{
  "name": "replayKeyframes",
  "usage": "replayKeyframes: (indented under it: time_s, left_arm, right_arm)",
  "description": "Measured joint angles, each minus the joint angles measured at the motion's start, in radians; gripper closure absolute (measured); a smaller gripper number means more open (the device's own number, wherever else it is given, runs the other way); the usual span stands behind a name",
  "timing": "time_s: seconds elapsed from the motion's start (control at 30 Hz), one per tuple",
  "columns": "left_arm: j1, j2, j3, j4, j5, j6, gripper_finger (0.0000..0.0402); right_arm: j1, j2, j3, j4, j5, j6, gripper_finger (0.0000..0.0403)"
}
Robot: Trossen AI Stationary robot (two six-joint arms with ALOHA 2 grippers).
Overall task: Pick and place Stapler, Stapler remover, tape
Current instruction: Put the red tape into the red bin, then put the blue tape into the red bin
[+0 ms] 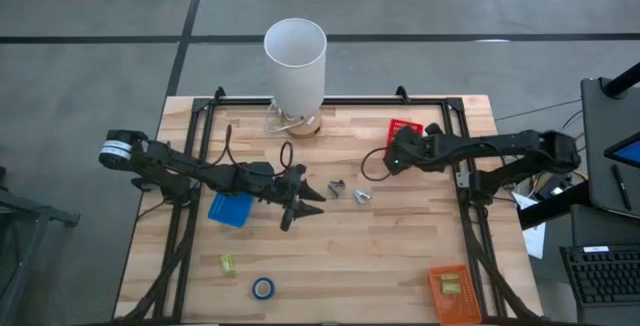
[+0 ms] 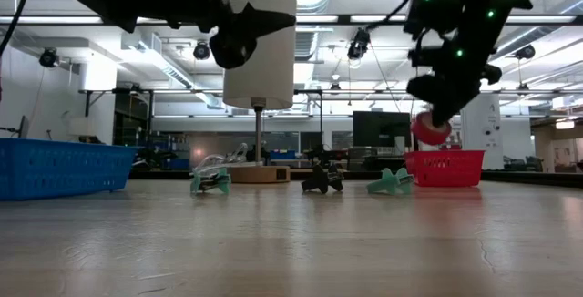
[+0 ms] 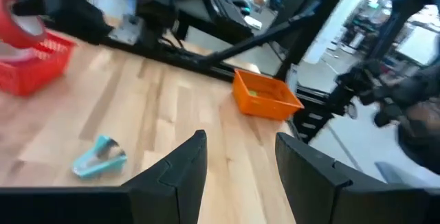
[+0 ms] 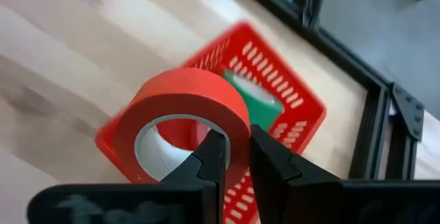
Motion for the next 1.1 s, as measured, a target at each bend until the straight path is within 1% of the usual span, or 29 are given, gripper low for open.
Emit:
replayKeyframes:
  time_s: [0.1,0.23,0.4,0.47,0.57,0.8,0.93,1.0,1.1]
  left_arm:
    - [0.0,-0.011,0.0,-0.037,0.028,-0.014,0.0227]
    - [-0.003,-0.029,0.0,-0.104,0.089,-0.032,0.0227]
    - [-0.008,-0.064,0.0,-0.241,0.127,-0.043,0.0227]
    - [-0.01,-0.083,0.0,-0.317,0.128,-0.052,0.0227]
    - [-0.016,-0.112,0.0,-0.43,0.127,-0.055,0.0227]
    - [-0.075,-0.175,0.0,-0.666,0.125,-0.066,0.0227]
    - [-0.144,-0.192,0.0,-0.739,0.123,-0.111,0.0227]
    - [-0.188,-0.192,0.0,-0.752,0.121,-0.135,0.0227]
    - [-0.263,-0.189,0.0,-0.763,0.089,-0.156,0.0227]
  right_arm:
    - [-0.02,0.048,0.0,-0.015,-0.016,0.001,0.0362]
    - [-0.029,0.098,0.0,-0.042,-0.035,0.003,0.0362]
    - [-0.029,0.136,0.0,-0.062,-0.037,0.0,0.0361]
    - [-0.028,0.139,0.0,-0.062,-0.037,-0.005,0.0352]
    - [-0.028,0.134,0.0,-0.066,-0.036,-0.007,0.032]
    - [-0.027,0.082,0.003,-0.073,-0.035,-0.009,0.0218]
    - [-0.023,0.027,0.004,-0.077,-0.032,-0.019,0.0173]
    - [-0.023,-0.006,0.004,-0.081,-0.032,-0.02,0.0157]
    - [-0.023,-0.059,0.004,-0.08,-0.035,-0.019,0.0141]
